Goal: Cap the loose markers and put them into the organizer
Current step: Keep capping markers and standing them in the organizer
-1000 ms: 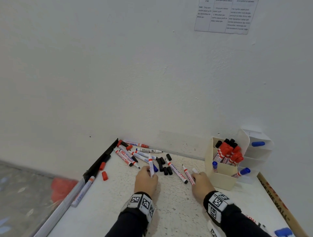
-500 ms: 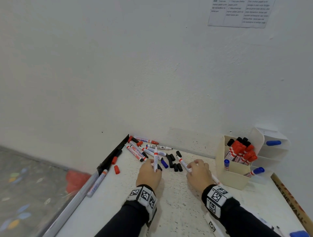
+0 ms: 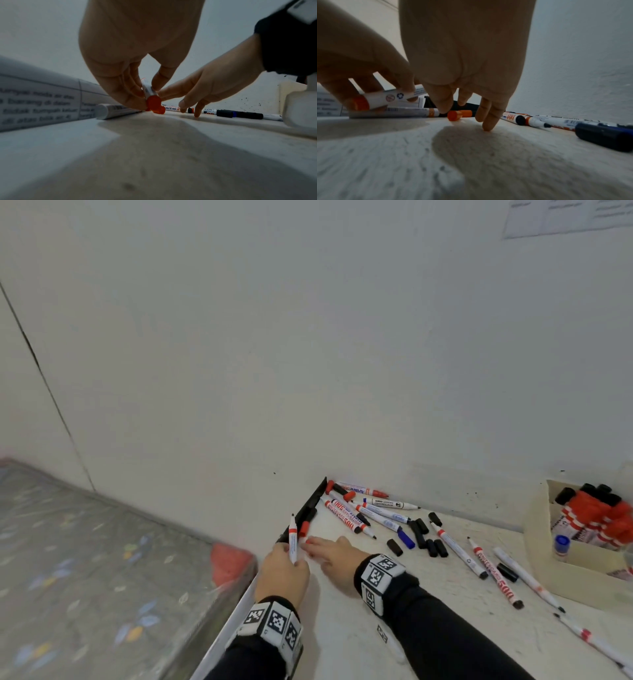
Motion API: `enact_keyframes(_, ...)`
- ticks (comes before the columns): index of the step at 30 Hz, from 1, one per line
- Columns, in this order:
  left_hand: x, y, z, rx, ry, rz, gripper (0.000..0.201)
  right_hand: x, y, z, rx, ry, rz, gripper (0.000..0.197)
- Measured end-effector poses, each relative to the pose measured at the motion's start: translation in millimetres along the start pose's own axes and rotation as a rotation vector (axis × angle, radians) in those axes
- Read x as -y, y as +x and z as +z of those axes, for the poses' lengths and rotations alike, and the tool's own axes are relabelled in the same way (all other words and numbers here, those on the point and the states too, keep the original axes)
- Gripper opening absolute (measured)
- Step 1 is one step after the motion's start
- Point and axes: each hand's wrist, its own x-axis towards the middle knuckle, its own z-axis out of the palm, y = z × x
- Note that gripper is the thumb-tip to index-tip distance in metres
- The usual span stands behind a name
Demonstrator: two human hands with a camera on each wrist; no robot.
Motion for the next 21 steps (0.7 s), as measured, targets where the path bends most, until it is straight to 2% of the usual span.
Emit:
enact_keyframes(2,-0.1,-0.8,-0.7,0.020,0.011,-0.017,0.029,-0.2,3.0,2.7,-0.026,-0.037,-0.001,0.046)
enact_keyframes(5,-0.1,-0.7,1.2,0.044,0.056,-0.022,0.032,-2.8,-0.6,-3.7,-0.175,0.053,0.108,0.025)
enact_keyframes(9,-2.0,-1.6,6.6,0.090,0.081,0.020,0.036,-10.0,-15.1,-12.1,-0.211,0.065,0.193,0.004)
enact_keyframes(13,-7.1,-5.7,11.8,0.122,0.093,0.048,0.037,-20.8,-27.6,-14.0,-0.227,0.180,0.247,0.022)
enact_keyframes(15,-8.3,-6.9,14.8,0.145,0.119,0.074,0.039,-28.7,-34.1,-18.1,-0.308,0.257,0.263,0.033)
enact_keyframes(18,-12.9,-8.4,20.0,0.195,0.185,0.152,0.041,-44.0,-44.8,-29.5,-0.500,0.286,0.233,0.032)
enact_keyframes(21,-21.8,-11.9,27.0,0.232,0.189,0.222,0.038,-59.8,-55.2,-34.7,-0.545,0.336,0.154,0.032)
